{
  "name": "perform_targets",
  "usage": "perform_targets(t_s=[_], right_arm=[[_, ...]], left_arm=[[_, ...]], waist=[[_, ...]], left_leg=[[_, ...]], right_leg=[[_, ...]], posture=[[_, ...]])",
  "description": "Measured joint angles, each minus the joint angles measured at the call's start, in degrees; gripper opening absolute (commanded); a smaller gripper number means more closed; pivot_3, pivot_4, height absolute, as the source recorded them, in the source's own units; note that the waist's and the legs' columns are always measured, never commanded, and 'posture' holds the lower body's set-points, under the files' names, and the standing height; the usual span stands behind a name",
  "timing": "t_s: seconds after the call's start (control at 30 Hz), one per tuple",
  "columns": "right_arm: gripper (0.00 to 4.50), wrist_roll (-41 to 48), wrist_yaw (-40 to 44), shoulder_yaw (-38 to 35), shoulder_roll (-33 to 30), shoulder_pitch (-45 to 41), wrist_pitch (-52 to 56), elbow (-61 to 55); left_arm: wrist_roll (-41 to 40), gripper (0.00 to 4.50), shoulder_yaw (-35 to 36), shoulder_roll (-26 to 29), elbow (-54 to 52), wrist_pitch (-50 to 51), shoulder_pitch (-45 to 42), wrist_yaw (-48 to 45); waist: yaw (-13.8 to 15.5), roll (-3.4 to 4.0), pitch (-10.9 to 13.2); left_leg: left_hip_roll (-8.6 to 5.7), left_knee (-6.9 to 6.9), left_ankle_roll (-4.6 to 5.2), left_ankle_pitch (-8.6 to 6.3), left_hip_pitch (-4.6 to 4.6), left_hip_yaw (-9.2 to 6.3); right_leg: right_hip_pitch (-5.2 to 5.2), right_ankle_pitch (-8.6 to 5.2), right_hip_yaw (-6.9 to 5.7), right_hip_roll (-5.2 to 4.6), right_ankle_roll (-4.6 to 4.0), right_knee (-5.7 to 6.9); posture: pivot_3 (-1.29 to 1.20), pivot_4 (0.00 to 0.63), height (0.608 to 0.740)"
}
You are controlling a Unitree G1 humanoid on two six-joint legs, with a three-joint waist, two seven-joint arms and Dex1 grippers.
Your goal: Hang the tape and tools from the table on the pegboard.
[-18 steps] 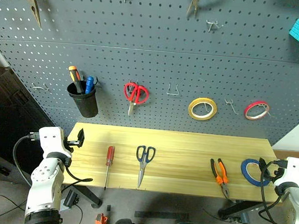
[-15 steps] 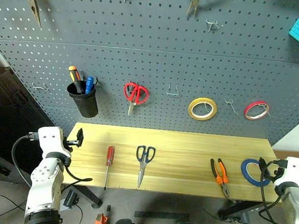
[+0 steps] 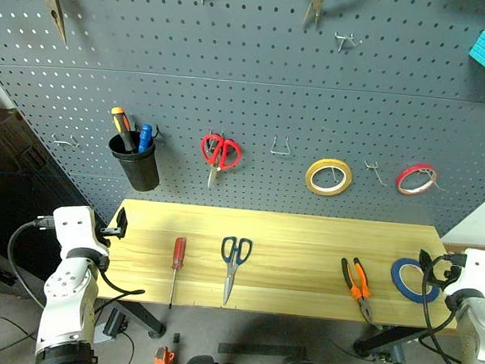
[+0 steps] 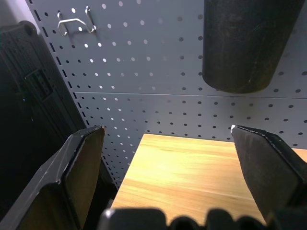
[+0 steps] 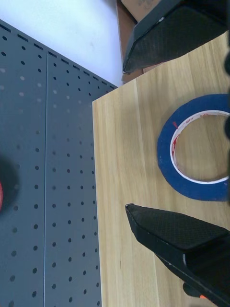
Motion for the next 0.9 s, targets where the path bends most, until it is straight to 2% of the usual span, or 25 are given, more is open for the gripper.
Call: perform_targets(t_s=[0.3, 0.43, 0.6, 0.8, 0.9], right_arm=[[4.47, -1.1, 0.7, 1.4, -0.6, 1.3, 0.0, -0.5], [4.47, -1.6, 0.7, 2.2, -0.5, 3.0, 0.9, -3.2], [4.47, -0.5, 2.0, 2.6, -0.5, 5.8, 3.9, -10.3], [4.47, -2.8, 2.6, 5.4, -2.9, 10.1, 11.2, -17.8], [4.47, -1.6, 4.5, 5.4, -4.4, 10.3, 17.5, -20.8]], left_arm=[[0.8, 4.5, -3.4, -0.1, -1.8, 2.2, -0.9, -0.8], [2.8, 4.5, -7.4, 0.0, -4.2, 4.3, -1.4, -1.2], [5.7, 4.5, -14.0, 0.1, -8.3, 8.1, -2.3, -3.8], [4.9, 4.5, -26.4, 4.1, -13.4, 9.9, -3.3, -19.7], [2.5, 4.5, -32.5, 4.4, -14.0, 11.0, -7.8, -29.3]], waist=[[0.0, -0.07, 0.1], [-0.1, 0.01, 0.5], [-0.2, 0.09, 2.1], [-1.3, 0.45, 4.7], [-2.2, 0.39, 6.4]], left_leg=[[0.01, 0.0, 0.0, 0.0, -0.02, 0.01], [-0.01, 0.0, 0.02, -0.01, -0.01, 0.05], [0.01, 0.01, 0.02, -0.01, -0.06, 0.06], [-0.02, 0.02, 0.05, -0.03, -0.21, 0.18], [-0.03, 0.07, 0.07, -0.03, -0.27, 0.2]], right_leg=[[0.0, 0.0, 0.0, 0.0, 0.0, 0.0], [0.02, 0.0, 0.05, 0.0, 0.01, -0.02], [-0.01, 0.0, 0.07, 0.04, 0.01, -0.01], [-0.1, -0.02, 0.16, 0.07, 0.05, -0.09], [-0.11, -0.03, 0.2, 0.25, 0.07, -0.08]], posture=[[-0.12, 0.084, 0.74], [-0.14, 0.112, 0.74], [-0.2, 0.154, 0.74], [-0.29, 0.221, 0.74], [-0.33, 0.248, 0.74]])
